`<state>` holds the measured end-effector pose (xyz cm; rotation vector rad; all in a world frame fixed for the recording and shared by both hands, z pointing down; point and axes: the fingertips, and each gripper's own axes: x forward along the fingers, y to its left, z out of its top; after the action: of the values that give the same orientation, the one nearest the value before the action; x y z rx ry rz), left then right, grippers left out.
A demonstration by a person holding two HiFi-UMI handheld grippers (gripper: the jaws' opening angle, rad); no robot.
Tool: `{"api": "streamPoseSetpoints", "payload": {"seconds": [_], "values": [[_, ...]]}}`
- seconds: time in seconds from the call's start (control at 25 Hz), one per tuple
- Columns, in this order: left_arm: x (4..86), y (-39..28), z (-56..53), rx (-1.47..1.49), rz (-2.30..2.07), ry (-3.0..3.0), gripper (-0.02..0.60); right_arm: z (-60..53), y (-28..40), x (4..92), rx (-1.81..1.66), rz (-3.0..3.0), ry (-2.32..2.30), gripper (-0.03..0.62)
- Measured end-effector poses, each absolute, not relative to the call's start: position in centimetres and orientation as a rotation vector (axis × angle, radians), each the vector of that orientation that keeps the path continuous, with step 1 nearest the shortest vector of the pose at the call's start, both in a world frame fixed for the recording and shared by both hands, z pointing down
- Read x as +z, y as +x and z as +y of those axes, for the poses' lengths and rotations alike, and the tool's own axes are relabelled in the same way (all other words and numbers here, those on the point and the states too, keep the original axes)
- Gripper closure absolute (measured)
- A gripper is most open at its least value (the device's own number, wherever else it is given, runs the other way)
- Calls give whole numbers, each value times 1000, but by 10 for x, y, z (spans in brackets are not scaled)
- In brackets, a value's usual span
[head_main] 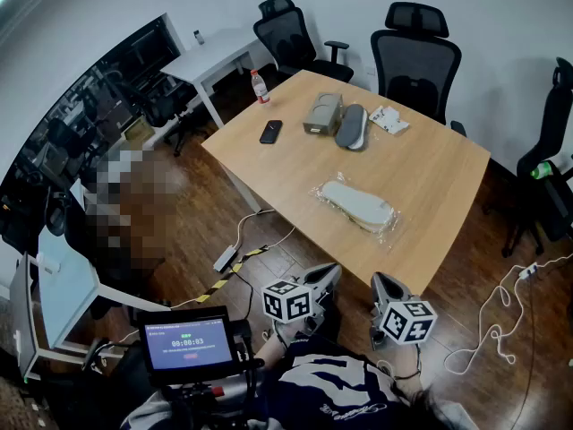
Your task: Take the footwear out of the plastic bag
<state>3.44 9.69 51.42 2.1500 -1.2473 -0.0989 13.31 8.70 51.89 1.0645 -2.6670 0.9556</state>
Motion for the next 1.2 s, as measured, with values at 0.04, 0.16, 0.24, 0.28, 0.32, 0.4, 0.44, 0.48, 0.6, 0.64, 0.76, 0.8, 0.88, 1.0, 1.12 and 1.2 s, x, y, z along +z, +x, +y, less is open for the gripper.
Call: {"api": "streamPoseSetpoints", "payload": {"seconds": [0.04, 0.16, 0.24, 0.28, 0.32, 0.4, 0.44, 0.48, 0.6, 0.64, 0.76, 0.8, 0.88, 1.0, 1.12, 1.2], "values": [[516, 30, 88, -100, -1245, 2150, 577, 78, 130, 520, 957, -2663, 1072, 595], [521, 13, 59, -103, -1235, 2146, 577, 51, 116, 521, 965, -2656, 1087, 595], [523, -1, 40, -102, -1222, 2141, 577, 35, 100, 520, 977, -2654, 1093, 595], [523, -9, 30, -99, -1214, 2139, 577, 26, 92, 519, 984, -2651, 1098, 595], [522, -18, 20, -96, -1206, 2136, 577, 18, 83, 518, 993, -2648, 1103, 595], [522, -35, 0, -95, -1193, 2122, 577, -1, 66, 517, 1005, -2637, 1107, 595], [523, -45, -10, -100, -1189, 2110, 577, -10, 58, 516, 1005, -2631, 1107, 595], [525, -56, -19, -108, -1187, 2096, 577, -20, 49, 516, 1001, -2624, 1108, 595], [534, -91, -45, -133, -1184, 2047, 575, -48, 24, 519, 1007, -2607, 1125, 595], [539, -102, -54, -138, -1182, 2029, 575, -57, 17, 521, 1017, -2601, 1133, 595], [556, -127, -83, -124, -1168, 1985, 575, -81, 3, 527, 1030, -2574, 1170, 595], [563, -134, -92, -109, -1162, 1972, 574, -88, 0, 529, 1031, -2563, 1188, 595], [577, -145, -107, -70, -1148, 1945, 561, -98, -4, 533, 1042, -2538, 1237, 595], [598, -153, -122, -20, -1108, 1905, 524, -104, 0, 537, 1066, -2493, 1331, 595], [616, -157, -138, -11, -1071, 1836, 467, -110, 9, 542, 1078, -2440, 1401, 595], [631, -155, -143, -7, -1048, 1773, 417, -111, 22, 547, 1098, -2396, 1457, 595]]}}
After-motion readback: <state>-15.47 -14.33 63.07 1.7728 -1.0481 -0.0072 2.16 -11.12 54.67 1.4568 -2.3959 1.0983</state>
